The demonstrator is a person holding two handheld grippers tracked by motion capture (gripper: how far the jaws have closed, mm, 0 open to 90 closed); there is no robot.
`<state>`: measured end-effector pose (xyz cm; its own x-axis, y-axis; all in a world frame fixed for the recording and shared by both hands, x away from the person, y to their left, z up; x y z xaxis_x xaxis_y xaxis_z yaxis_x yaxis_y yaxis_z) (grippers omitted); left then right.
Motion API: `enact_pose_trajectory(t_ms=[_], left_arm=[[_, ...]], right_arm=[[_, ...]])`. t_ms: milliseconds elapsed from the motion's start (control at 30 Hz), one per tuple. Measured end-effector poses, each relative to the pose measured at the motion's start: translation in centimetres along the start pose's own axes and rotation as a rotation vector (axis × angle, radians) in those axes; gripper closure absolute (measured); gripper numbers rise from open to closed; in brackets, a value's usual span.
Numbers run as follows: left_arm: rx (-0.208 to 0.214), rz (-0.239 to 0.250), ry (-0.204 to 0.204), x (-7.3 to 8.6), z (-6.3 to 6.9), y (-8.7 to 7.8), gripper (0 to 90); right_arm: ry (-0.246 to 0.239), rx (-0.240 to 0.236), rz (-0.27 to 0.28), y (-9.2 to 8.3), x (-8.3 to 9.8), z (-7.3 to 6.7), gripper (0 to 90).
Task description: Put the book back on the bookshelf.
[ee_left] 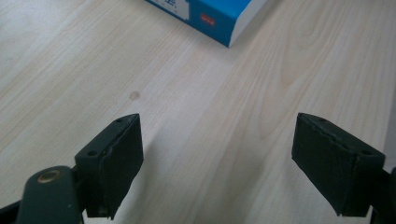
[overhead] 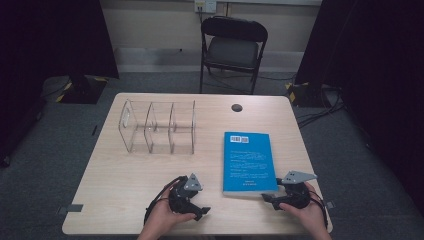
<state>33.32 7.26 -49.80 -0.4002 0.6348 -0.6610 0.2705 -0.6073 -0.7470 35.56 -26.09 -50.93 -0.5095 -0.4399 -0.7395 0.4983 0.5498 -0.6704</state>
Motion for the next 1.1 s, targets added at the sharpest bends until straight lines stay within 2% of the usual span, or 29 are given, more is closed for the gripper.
enact_pose_trajectory(t_ms=[67, 100, 167, 433, 733, 933, 967, 1100], left_arm=[[0.004, 0.0, 0.001, -0.1, 0.1, -0.1, 16.4], [0.003, -0.002, 0.014, -0.2, 0.0, -0.1, 16.5], [0.005, -0.001, 0.003, -0.2, 0.1, -0.1, 16.4], [0.015, -0.015, 0.013, -0.3, 0.1, 0.2, 16.4], [0.021, -0.003, 0.018, -0.6, 0.4, 0.1, 16.5], [0.038, -0.03, 0.042, -1.0, 0.6, 0.8, 16.5], [0.044, -0.051, 0.051, -1.2, 0.7, 1.1, 16.5], [0.051, -0.047, 0.059, -1.9, 0.8, 1.5, 16.6]], right_arm=[[0.002, 0.001, 0.001, 0.0, 0.0, 0.0, 18.9], [0.007, 0.0, 0.004, 0.0, -0.1, -0.1, 19.0], [0.014, -0.001, 0.012, -0.1, -0.2, -0.1, 18.9], [0.036, -0.004, 0.036, -0.3, -0.6, -0.1, 19.0], [0.029, 0.011, 0.054, -0.6, -1.1, -0.4, 19.2], [0.021, 0.011, 0.051, -0.6, -1.3, -0.4, 19.3], [0.02, 0.012, 0.048, -0.6, -1.2, -0.3, 19.3], [0.022, 0.011, 0.049, -0.6, -1.2, -0.3, 19.3]])
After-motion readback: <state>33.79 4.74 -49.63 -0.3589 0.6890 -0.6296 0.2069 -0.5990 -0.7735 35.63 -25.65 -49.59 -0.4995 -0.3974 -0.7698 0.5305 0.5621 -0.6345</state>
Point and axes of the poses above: each handheld gripper's, and its own axes: y roughly forward along the jaws, x roughly out of its underside, z roughly to its right, the point moved 3 cm from there along y, roughly forward along the jaws, and after that the axes turned 2 degrees about y, right-handed, at the moved point
